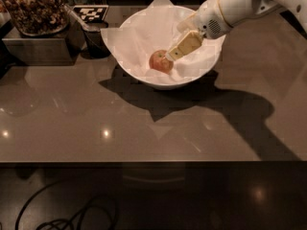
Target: Pick apple from white bowl
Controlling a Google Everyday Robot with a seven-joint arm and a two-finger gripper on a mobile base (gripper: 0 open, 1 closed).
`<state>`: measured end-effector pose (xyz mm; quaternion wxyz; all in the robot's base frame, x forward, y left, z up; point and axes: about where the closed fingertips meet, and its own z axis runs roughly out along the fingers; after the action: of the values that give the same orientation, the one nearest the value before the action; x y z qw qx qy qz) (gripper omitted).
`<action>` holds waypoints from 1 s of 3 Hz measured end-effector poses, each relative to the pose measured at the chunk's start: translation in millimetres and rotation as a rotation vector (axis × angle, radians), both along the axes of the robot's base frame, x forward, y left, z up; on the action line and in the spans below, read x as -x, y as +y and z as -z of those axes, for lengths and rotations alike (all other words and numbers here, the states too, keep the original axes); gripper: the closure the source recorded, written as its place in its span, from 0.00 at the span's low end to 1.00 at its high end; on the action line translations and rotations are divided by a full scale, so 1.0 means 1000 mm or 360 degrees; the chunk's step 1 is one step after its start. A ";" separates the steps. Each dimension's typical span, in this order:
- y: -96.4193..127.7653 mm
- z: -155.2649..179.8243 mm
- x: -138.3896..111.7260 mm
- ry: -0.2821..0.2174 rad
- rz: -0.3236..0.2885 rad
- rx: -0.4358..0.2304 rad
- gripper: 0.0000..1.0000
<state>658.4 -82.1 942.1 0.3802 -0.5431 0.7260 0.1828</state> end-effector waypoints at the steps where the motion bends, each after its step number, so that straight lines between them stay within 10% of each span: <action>1: 0.015 0.018 0.001 0.0093 -0.0083 0.0002 0.26; 3: 0.019 0.042 -0.001 0.0178 -0.0100 -0.0040 0.26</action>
Offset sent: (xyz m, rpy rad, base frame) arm -0.0007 0.0213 -0.0441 0.0101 0.1316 0.0800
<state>659.4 -62.9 899.9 0.3399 -0.5498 0.7264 0.2338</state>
